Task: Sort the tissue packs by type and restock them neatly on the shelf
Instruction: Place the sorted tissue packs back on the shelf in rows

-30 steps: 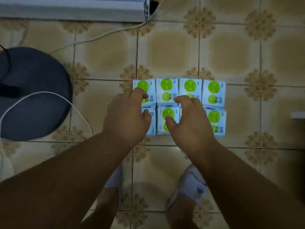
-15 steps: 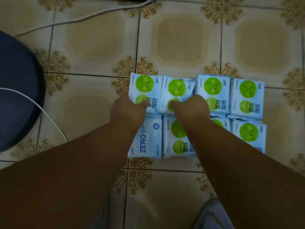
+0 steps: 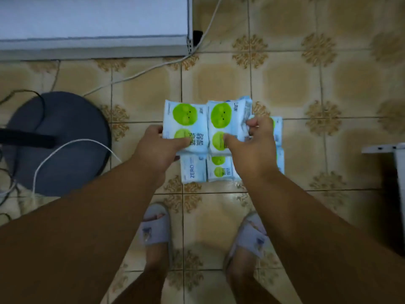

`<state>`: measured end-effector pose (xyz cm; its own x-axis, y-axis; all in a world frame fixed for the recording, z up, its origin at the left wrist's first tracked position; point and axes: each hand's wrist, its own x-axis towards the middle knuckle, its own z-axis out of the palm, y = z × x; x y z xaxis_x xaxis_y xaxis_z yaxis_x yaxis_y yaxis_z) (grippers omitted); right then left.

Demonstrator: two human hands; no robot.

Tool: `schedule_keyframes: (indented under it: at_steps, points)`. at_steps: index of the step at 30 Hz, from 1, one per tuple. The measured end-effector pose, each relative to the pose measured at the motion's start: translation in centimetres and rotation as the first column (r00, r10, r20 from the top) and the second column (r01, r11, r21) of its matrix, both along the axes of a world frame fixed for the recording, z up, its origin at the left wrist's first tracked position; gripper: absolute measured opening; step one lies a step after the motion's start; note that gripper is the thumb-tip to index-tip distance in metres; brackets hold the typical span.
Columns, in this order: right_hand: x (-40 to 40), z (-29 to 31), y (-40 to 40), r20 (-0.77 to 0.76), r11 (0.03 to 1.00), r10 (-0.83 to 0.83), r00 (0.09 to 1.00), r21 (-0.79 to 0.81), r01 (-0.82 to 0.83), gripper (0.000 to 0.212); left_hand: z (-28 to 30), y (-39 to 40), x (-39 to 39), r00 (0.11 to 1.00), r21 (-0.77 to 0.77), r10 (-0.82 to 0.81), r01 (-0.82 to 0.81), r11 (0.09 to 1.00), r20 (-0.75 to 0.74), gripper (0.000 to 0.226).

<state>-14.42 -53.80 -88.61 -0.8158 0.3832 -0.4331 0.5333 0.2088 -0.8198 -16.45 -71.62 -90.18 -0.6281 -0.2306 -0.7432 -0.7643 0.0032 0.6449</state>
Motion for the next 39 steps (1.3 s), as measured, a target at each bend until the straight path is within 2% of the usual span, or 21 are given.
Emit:
schedule_keyframes:
  at_steps: [3,5,10,14,17,21,24,28,29,31,34,39]
  points:
    - [2.4,12.4,3.1,0.002,0.997,-0.027,1.0,-0.073,0.027,0.046,12.3,1.1,0.6,0.994,0.066,-0.109,0.107,0.992,0.015,0.055]
    - [3.9,20.7,5.4,-0.012,0.999,-0.026,1.0,-0.038,0.025,0.046,20.2,3.2,0.8,0.986,0.127,-0.167,0.166,0.978,-0.002,0.056]
    - [7.4,40.6,10.5,-0.132,0.988,-0.131,0.982,0.063,0.141,0.042,38.0,9.6,0.8,0.967,0.262,-0.222,0.249,0.933,-0.128,0.031]
    - [10.9,53.5,14.4,-0.345,0.949,-0.265,0.9,0.07,0.307,0.037,50.3,15.2,-0.4,0.943,0.325,-0.152,0.25,0.912,-0.297,0.015]
    - [14.1,61.0,16.0,-0.477,0.898,-0.375,0.794,0.024,0.439,0.038,58.7,19.4,-0.1,0.909,0.44,-0.154,0.329,0.835,-0.388,0.026]
    - [19.5,67.3,18.8,-0.577,0.826,-0.508,0.639,-0.115,0.552,0.037,66.5,24.3,2.4,0.874,0.608,-0.14,0.431,0.667,-0.466,0.032]
    - [23.6,70.5,21.7,-0.608,0.799,-0.544,0.578,-0.163,0.58,0.035,69.7,27.5,4.7,0.851,0.661,-0.113,0.475,0.581,-0.512,0.04]
    - [26.8,74.0,26.3,-0.659,0.778,-0.561,0.501,-0.213,0.591,0.042,73.4,33.2,8.5,0.782,0.645,-0.128,0.584,0.493,-0.611,0.078]
    - [27.3,74.8,27.5,-0.669,0.765,-0.576,0.47,-0.239,0.597,0.043,74.4,34.7,9.8,0.763,0.635,-0.14,0.611,0.473,-0.631,0.079]
    - [28.3,76.4,29.8,-0.7,0.728,-0.607,0.377,-0.3,0.616,0.039,76.3,37.7,12.5,0.737,0.635,-0.148,0.652,0.414,-0.659,0.062]
    - [29.6,78.9,33.0,-0.745,0.656,-0.621,0.243,-0.324,0.682,0.032,78.4,41.9,15.3,0.76,0.684,-0.135,0.635,0.358,-0.635,0.048]
    - [30.4,82.0,38.8,-0.793,0.537,-0.588,0.158,-0.237,0.809,0.037,80.7,47.9,15.4,0.76,0.712,-0.109,0.641,0.287,-0.64,0.052]
